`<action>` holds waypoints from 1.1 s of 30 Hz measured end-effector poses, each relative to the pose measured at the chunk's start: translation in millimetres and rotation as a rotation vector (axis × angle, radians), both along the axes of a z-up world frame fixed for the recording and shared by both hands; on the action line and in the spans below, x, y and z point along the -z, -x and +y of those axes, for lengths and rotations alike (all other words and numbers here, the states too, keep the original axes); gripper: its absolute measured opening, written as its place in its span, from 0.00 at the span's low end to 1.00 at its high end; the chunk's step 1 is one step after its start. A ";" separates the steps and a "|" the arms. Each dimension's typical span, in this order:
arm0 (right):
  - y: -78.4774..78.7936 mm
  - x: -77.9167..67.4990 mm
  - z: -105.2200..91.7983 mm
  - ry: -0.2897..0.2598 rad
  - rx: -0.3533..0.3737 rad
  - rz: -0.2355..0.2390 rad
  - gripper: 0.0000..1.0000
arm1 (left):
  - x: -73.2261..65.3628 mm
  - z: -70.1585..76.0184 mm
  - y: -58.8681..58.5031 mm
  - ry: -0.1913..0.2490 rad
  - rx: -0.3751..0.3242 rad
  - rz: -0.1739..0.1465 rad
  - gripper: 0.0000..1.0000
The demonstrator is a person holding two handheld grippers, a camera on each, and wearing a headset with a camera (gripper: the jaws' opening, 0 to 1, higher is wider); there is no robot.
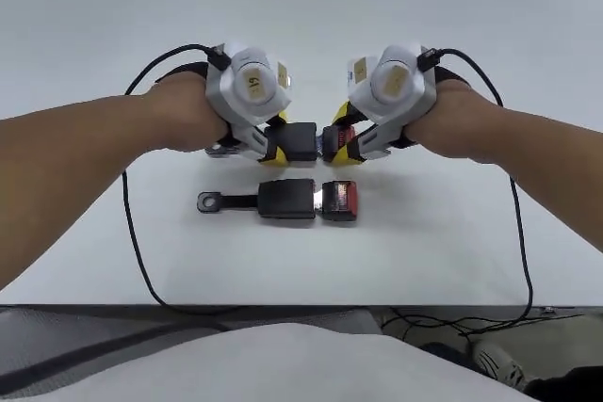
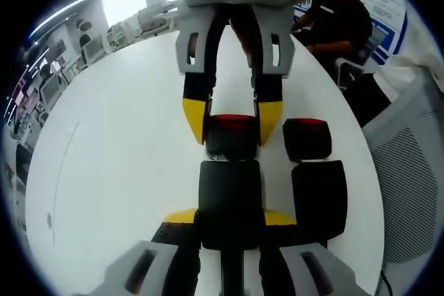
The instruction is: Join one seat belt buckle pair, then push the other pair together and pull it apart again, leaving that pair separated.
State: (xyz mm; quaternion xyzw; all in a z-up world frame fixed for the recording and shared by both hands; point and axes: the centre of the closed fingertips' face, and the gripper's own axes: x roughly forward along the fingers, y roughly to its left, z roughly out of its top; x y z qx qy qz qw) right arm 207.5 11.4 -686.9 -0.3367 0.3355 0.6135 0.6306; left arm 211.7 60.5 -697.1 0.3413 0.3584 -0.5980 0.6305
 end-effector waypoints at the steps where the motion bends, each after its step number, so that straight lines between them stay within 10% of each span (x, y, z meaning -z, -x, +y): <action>1: -0.2 0.6 -0.5 -0.002 0.001 0.000 0.28 | -0.1 -0.4 0.0 0.003 0.000 -0.001 0.32; 22: 1.5 -0.4 -17.9 -0.006 0.010 -0.017 0.30 | -1.6 -0.3 0.0 0.005 0.000 -0.007 0.32; 33: 3.7 0.8 -69.1 0.049 0.030 -0.031 0.31 | -1.9 1.0 1.2 -0.002 -0.005 -0.012 0.33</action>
